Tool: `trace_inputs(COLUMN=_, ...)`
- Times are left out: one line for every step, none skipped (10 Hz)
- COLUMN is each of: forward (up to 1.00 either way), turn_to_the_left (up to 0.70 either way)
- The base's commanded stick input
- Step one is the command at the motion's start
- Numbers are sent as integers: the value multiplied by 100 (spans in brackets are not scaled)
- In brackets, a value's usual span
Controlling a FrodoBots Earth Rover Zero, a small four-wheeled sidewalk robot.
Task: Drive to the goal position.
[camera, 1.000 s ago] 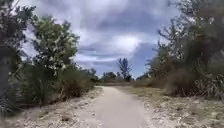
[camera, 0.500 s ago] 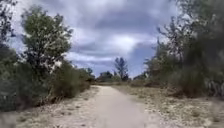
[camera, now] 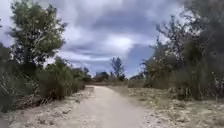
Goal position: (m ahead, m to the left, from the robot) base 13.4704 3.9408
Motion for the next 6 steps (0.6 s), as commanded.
trace_inputs(forward=85, turn_to_the_left=0)
trace_inputs(forward=85, turn_to_the_left=0)
trace_inputs(forward=85, turn_to_the_left=0)
trace_inputs(forward=85, turn_to_the_left=0)
trace_inputs(forward=85, turn_to_the_left=0)
trace_inputs(forward=85, turn_to_the_left=0)
